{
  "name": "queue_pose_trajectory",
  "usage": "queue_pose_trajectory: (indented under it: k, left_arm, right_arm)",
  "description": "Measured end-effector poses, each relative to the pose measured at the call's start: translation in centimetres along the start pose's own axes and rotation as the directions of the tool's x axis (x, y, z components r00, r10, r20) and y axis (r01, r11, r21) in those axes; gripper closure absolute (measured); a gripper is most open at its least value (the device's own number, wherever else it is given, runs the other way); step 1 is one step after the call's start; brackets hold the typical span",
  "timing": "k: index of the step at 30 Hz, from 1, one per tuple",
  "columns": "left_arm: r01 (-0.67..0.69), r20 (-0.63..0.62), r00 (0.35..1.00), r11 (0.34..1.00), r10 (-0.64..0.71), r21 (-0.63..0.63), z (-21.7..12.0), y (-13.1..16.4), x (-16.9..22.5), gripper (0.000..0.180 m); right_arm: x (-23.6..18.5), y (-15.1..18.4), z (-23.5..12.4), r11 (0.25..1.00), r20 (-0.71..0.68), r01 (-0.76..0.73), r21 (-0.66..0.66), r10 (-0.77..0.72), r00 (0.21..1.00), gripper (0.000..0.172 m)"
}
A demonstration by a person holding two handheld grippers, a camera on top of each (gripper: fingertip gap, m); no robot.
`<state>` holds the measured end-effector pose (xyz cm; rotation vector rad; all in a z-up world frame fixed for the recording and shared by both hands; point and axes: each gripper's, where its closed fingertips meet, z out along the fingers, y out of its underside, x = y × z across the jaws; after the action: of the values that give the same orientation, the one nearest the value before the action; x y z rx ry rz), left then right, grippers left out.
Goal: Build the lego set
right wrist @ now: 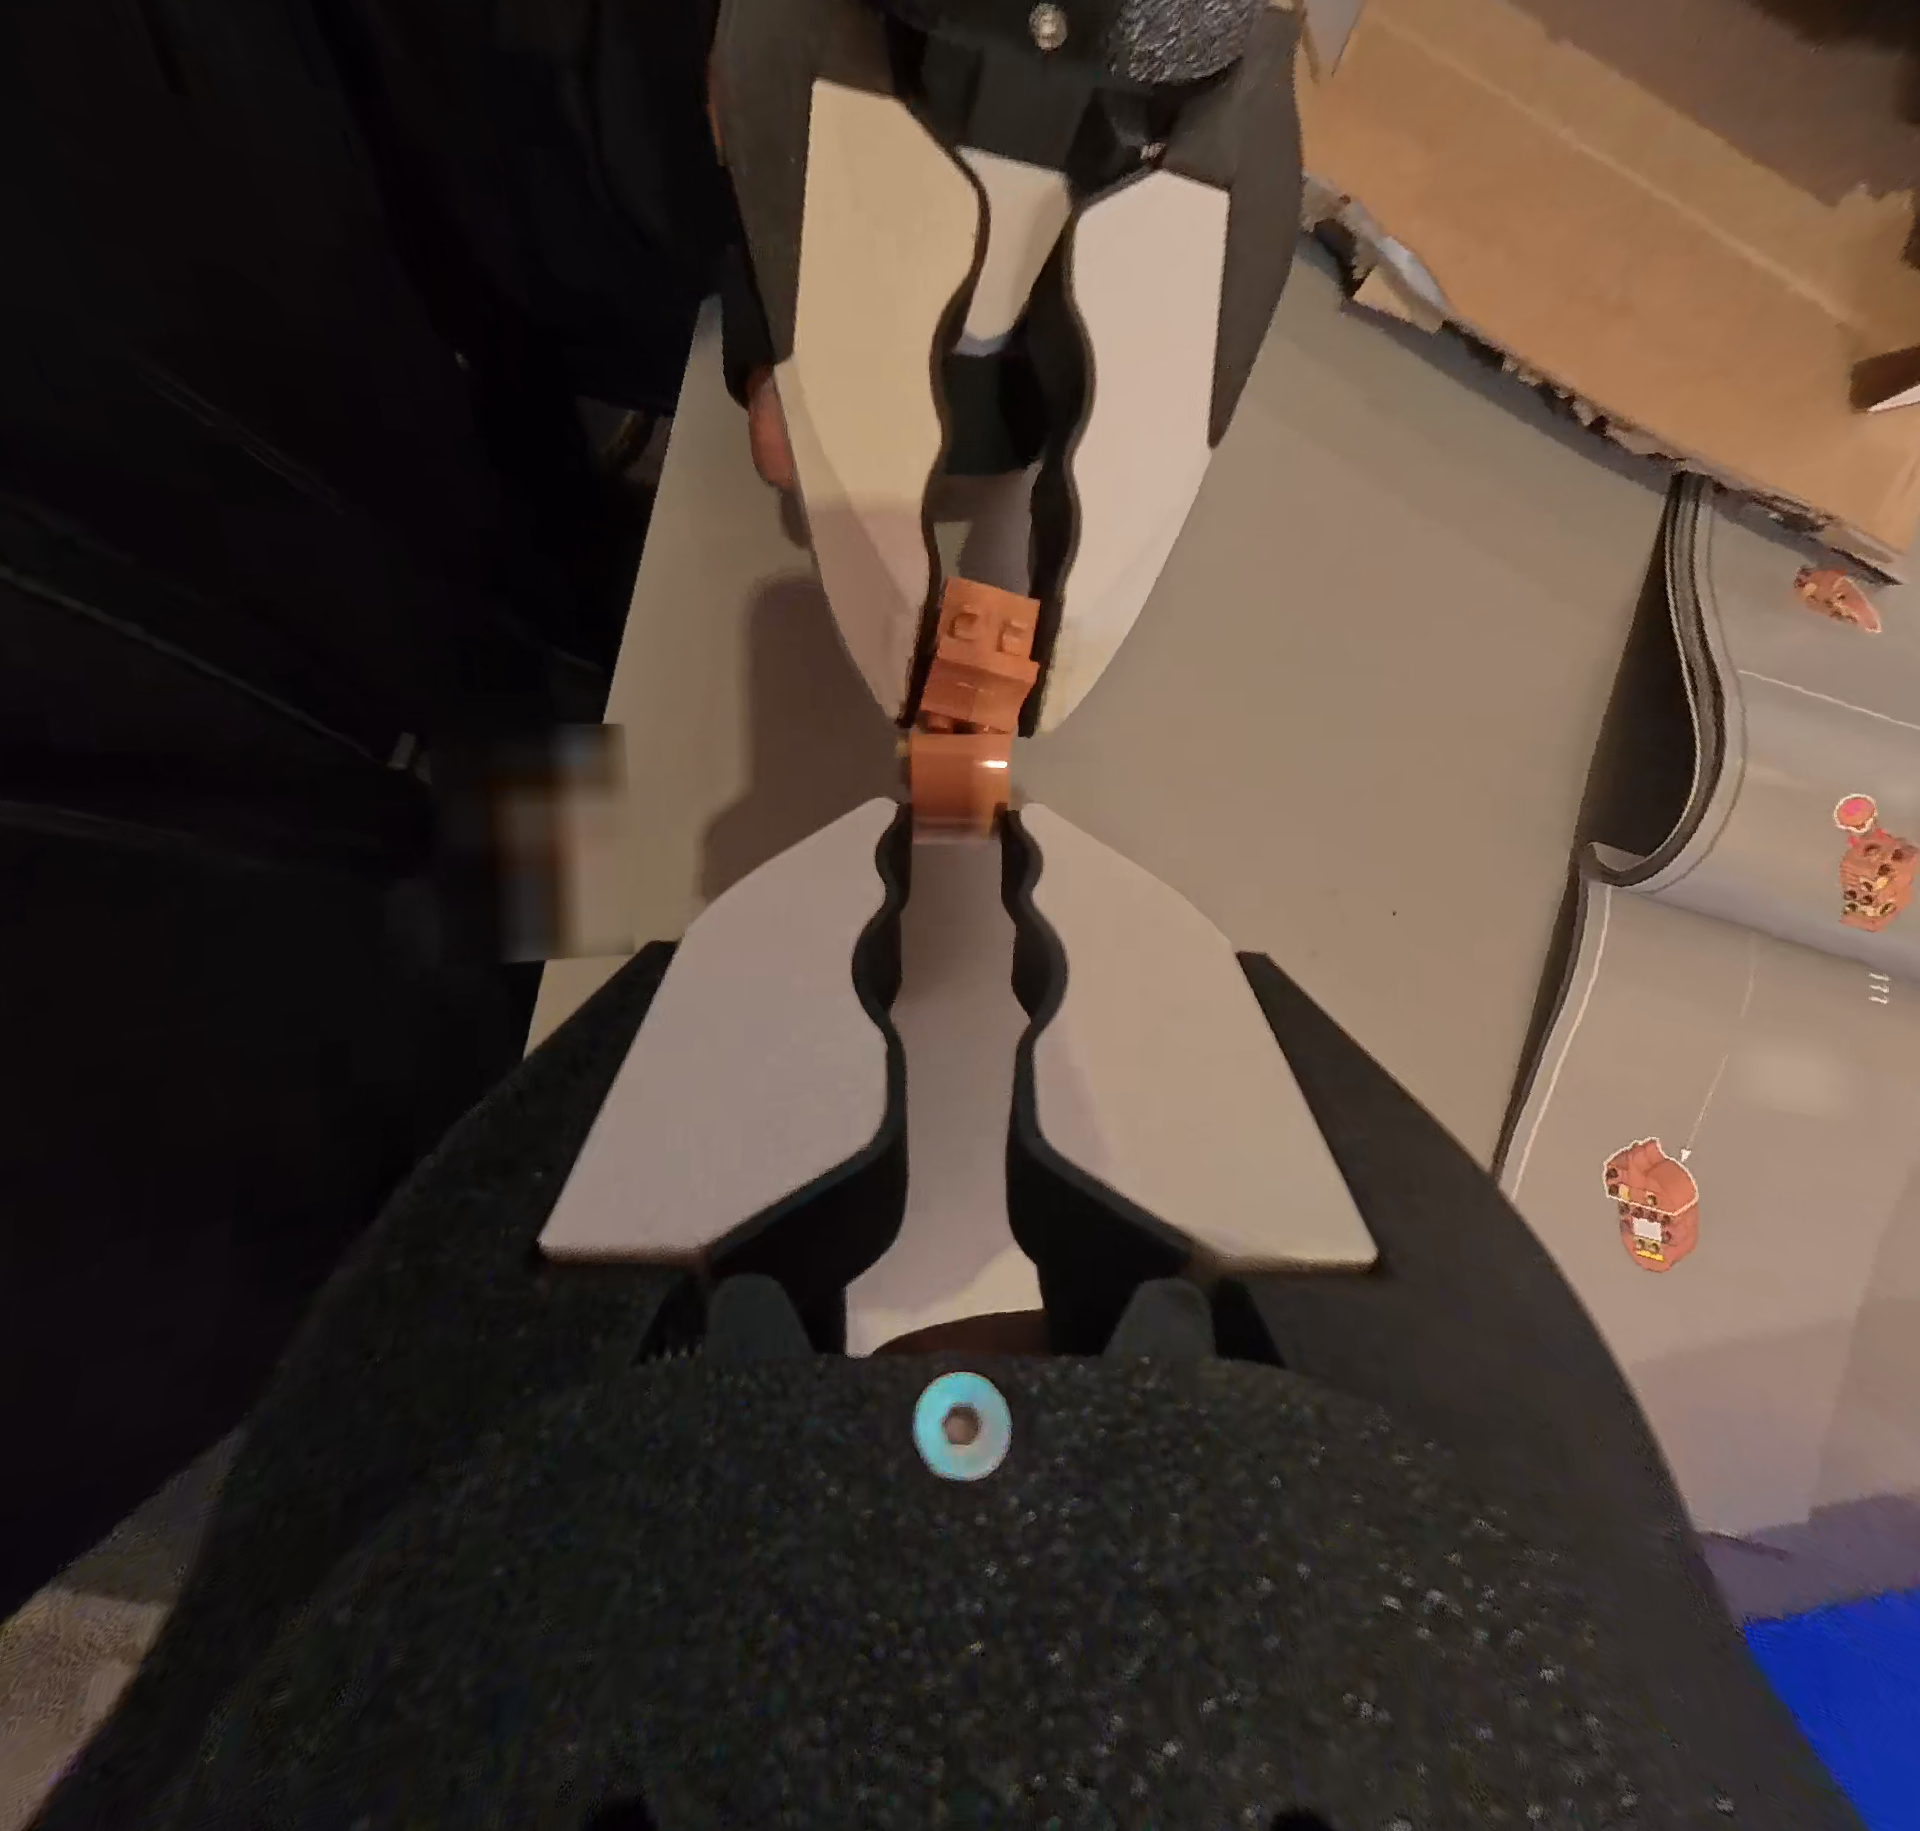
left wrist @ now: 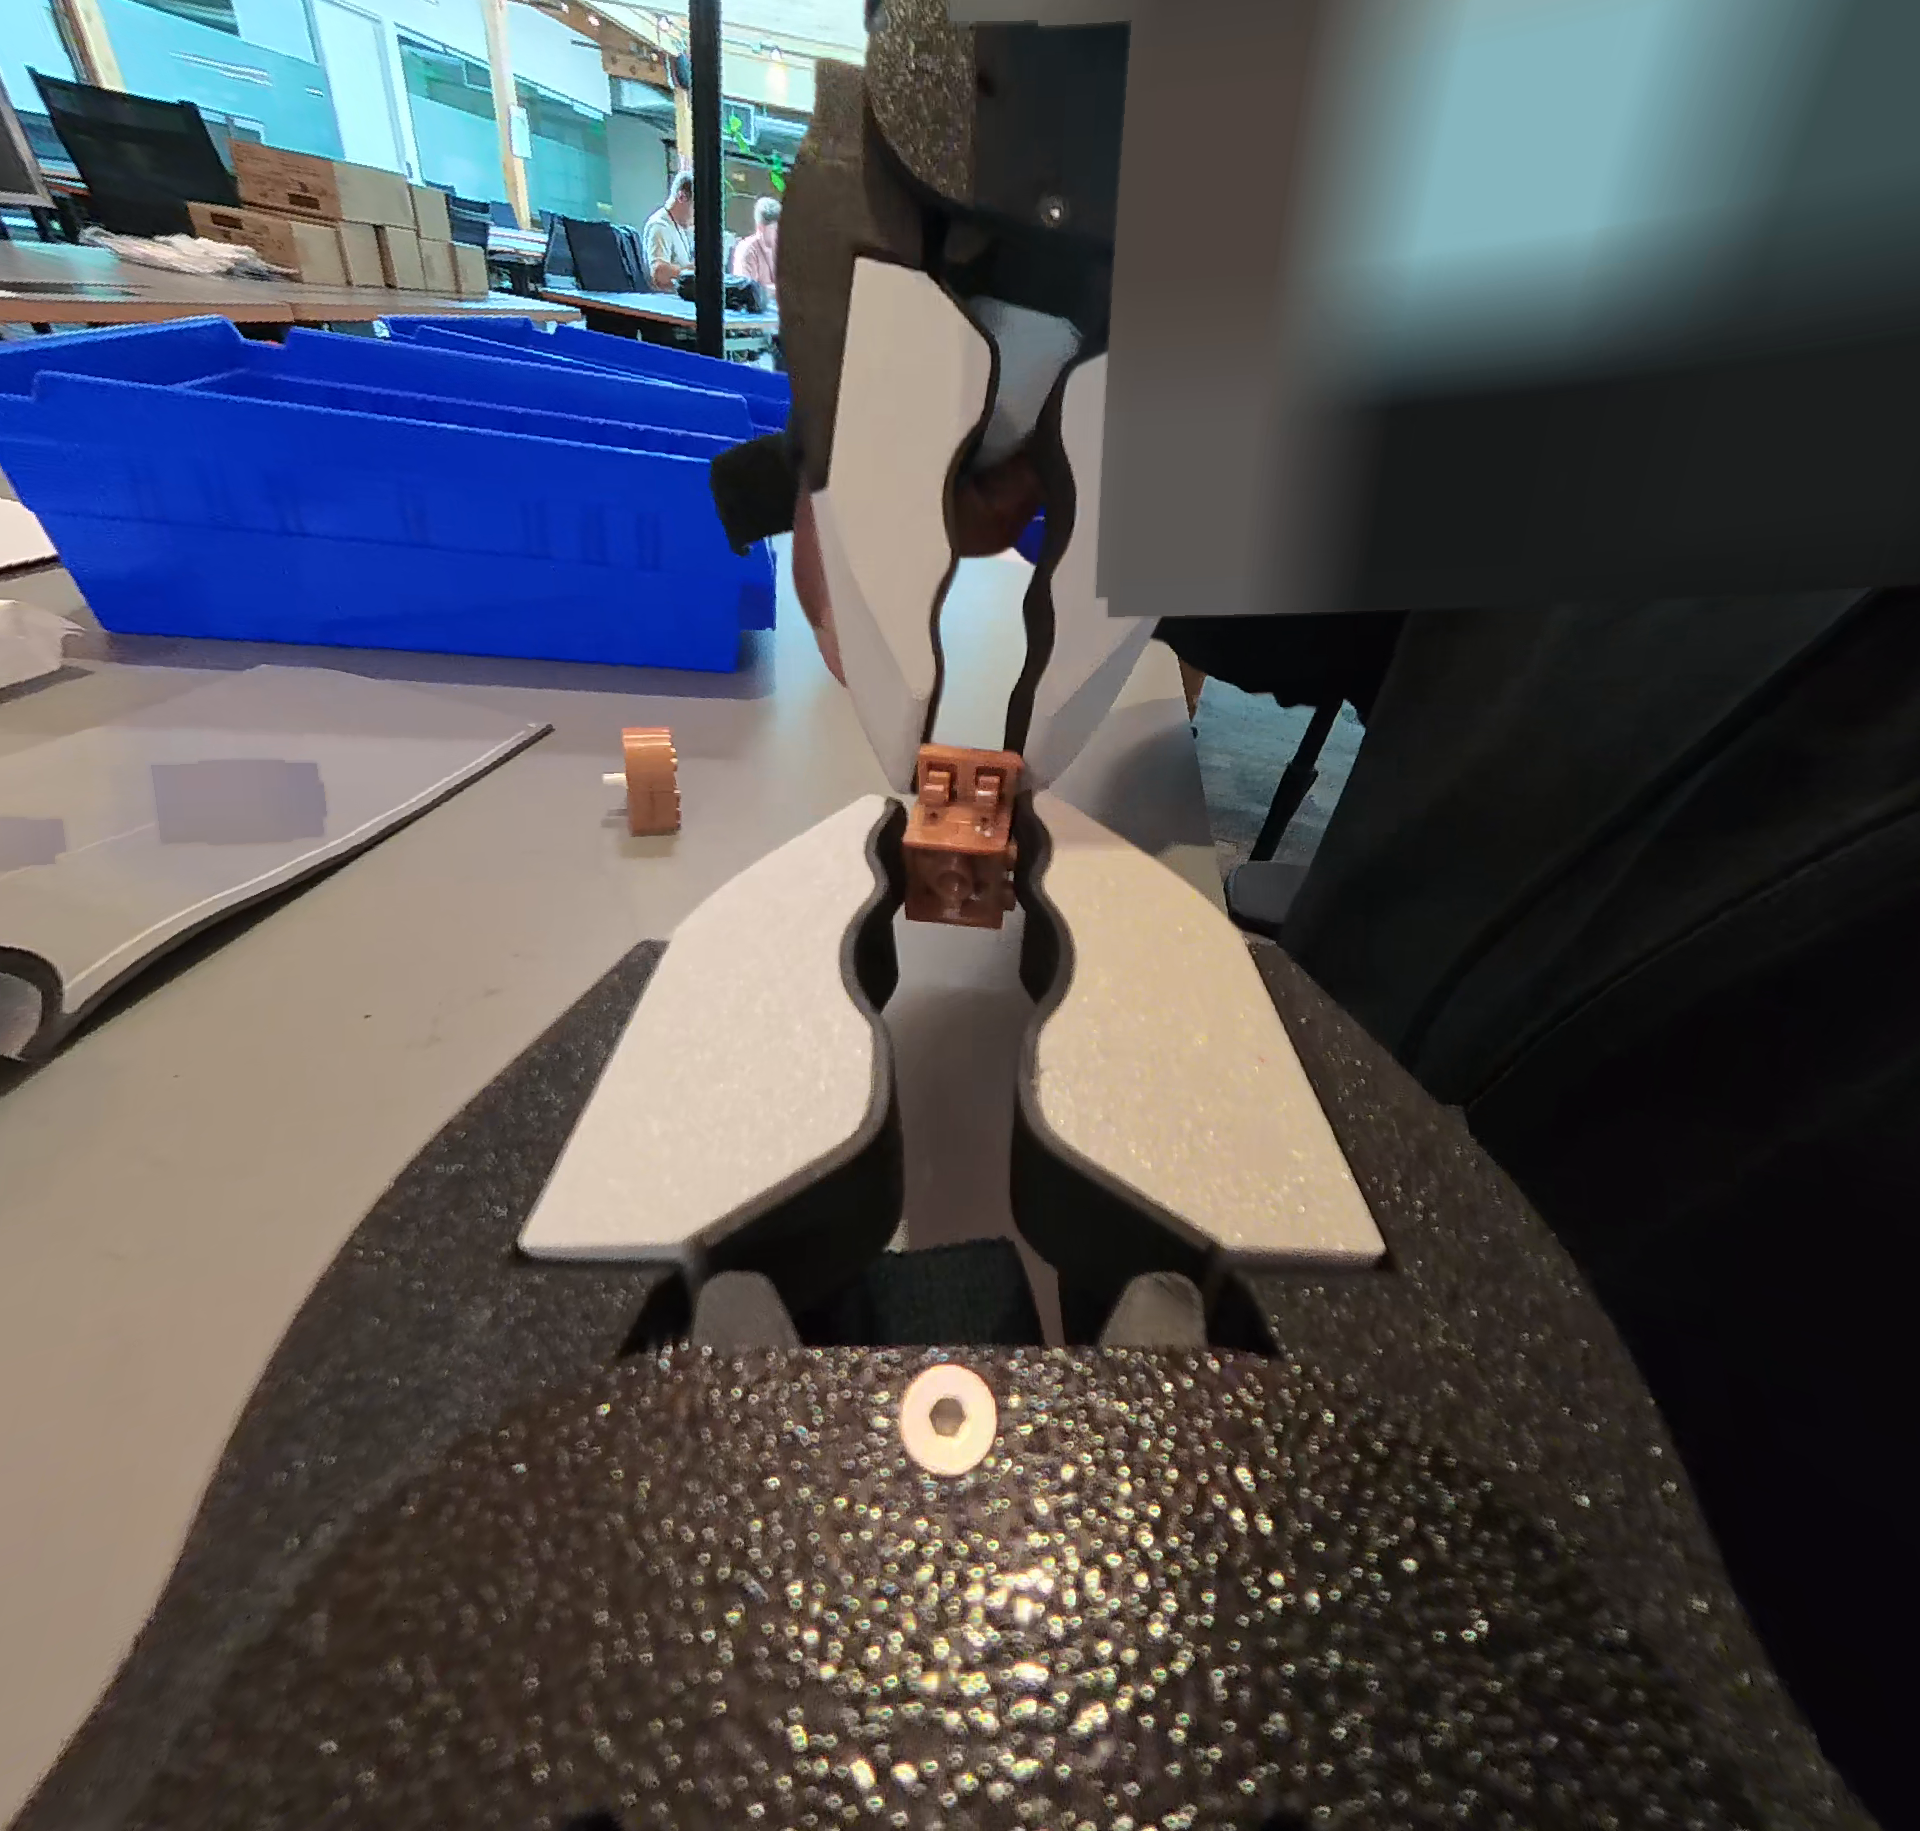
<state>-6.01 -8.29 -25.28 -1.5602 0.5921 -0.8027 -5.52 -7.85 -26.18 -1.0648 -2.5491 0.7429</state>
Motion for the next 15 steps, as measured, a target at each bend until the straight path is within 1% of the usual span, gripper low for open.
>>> queue_pose_trajectory:
  k: [3,6,12,15]
  left_arm:
    - [-0.004,-0.005,1.000,1.000,0.004,-0.005,0.05,0.07,0.11,0.162]
    - [-0.009,0.005,1.000,1.000,0.009,-0.004,-0.01,0.05,-0.02,0.162]
    - [-0.025,0.051,0.998,1.000,0.025,-0.007,-0.08,0.05,-0.56,0.162]
    - [-0.051,0.080,0.995,0.998,0.053,-0.026,0.01,0.23,-0.87,0.161]
  right_arm:
    - [-0.08,0.18,0.17,0.999,0.018,0.031,-0.029,-0.031,0.999,0.156]
    - [0.03,0.19,0.31,0.998,0.015,0.032,-0.045,-0.032,0.999,0.156]
    - [0.57,0.18,0.38,0.998,-0.052,-0.017,-0.060,0.014,0.999,0.156]
    - [0.86,0.41,0.49,0.995,-0.098,-0.029,-0.090,0.020,0.995,0.156]
